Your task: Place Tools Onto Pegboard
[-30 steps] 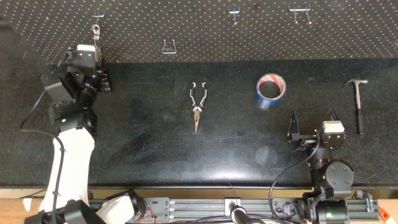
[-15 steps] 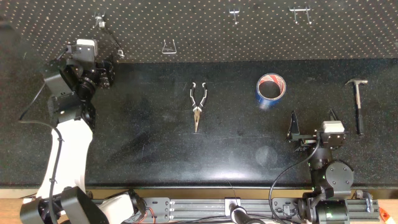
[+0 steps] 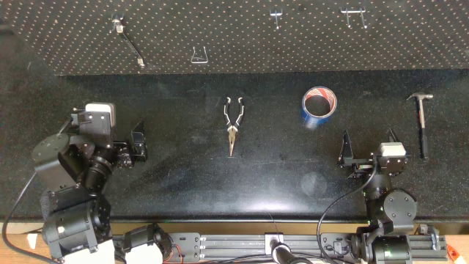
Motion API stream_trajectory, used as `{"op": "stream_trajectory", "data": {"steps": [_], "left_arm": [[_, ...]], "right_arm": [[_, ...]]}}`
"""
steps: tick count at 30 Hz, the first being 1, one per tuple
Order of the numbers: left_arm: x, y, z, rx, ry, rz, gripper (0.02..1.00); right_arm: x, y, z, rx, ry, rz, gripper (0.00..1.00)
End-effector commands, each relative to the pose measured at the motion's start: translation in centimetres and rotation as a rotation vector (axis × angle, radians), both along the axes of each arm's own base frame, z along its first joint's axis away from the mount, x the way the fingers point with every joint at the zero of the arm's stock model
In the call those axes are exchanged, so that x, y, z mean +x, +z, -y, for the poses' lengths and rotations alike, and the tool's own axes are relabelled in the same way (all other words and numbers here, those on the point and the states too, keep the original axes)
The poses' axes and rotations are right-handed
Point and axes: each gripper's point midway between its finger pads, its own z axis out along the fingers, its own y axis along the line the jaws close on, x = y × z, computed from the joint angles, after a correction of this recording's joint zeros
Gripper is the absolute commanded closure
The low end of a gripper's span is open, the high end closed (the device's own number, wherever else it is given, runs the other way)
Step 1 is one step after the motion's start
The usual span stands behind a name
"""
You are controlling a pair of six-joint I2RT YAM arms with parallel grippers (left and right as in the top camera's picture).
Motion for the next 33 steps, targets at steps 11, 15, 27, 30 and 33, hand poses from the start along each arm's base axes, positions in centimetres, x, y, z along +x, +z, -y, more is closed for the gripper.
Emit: {"op": "stream_trajectory", "data": {"steps": [11, 15, 27, 30, 33], "left_arm": [[2.0, -3.6, 12.9, -0.209, 0.079, -0.122, 0.023], [1.4, -7.7, 17.5, -0.242, 0.0, -0.291, 0.023], [2.0, -14.3, 20.4, -0.207, -0.045, -0.508, 0.023], [1.8, -15.7, 20.6, -0.196, -0.044, -0.556, 0.023], [2.3, -16.6, 20.8, -0.208, -0.05, -0.607, 0.023]], "right_arm": [[0.0, -0.2, 0.2, -0.007, -0.011, -0.003, 0.02], [0.0, -0.2, 0.2, -0.007, -0.011, -0.002, 0.02], [0.0, -0.2, 0.2, -0.007, -0.011, -0.003, 0.02], [0.0, -0.2, 0.2, -0.007, -0.011, -0.003, 0.018], [0.0, -0.2, 0.2, -0.007, -0.011, -0.003, 0.02]]}}
